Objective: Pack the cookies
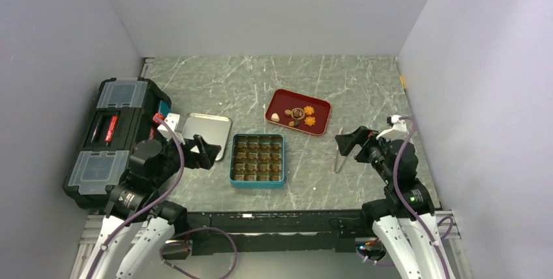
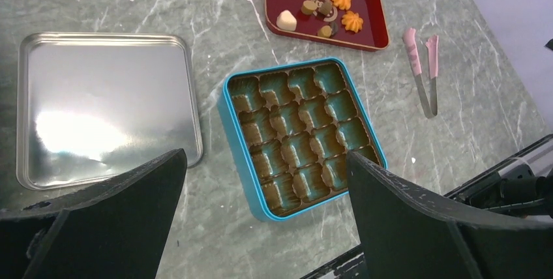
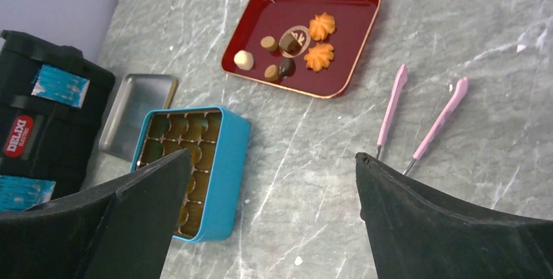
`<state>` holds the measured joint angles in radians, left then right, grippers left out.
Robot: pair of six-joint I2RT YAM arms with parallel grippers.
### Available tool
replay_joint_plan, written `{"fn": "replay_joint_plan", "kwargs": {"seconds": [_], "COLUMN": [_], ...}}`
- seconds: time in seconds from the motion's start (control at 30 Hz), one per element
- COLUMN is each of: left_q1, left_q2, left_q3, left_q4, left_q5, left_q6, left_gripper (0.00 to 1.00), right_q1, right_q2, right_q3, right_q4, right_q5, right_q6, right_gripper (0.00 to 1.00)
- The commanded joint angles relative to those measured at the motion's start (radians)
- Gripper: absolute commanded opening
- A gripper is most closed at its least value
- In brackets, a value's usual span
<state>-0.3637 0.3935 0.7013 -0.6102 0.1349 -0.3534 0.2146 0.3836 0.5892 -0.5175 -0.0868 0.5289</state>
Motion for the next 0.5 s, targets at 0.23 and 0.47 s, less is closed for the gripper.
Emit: {"fn": "replay_joint_plan", "kwargs": {"seconds": [0.23,0.47], "left_q1": [-0.001,-0.002], "left_q2": [-0.016,-0.039], "left_q3": [0.017,0.016], "left_q4": [-0.006,-0.011], "left_q5": [0.002,-0.019], "left_q6": [-0.008,-0.012], "left_gripper": [0.99,0.99], "right_q1": [-0.003,-0.003], "right_q2": [-0.008,0.000], "right_q3": [0.080,0.077], "right_q4": [-0.039,-0.029], "right_q5": [0.045,0.039], "right_q6": [-0.022,-0.055], "right_gripper": [1.00,1.00]}}
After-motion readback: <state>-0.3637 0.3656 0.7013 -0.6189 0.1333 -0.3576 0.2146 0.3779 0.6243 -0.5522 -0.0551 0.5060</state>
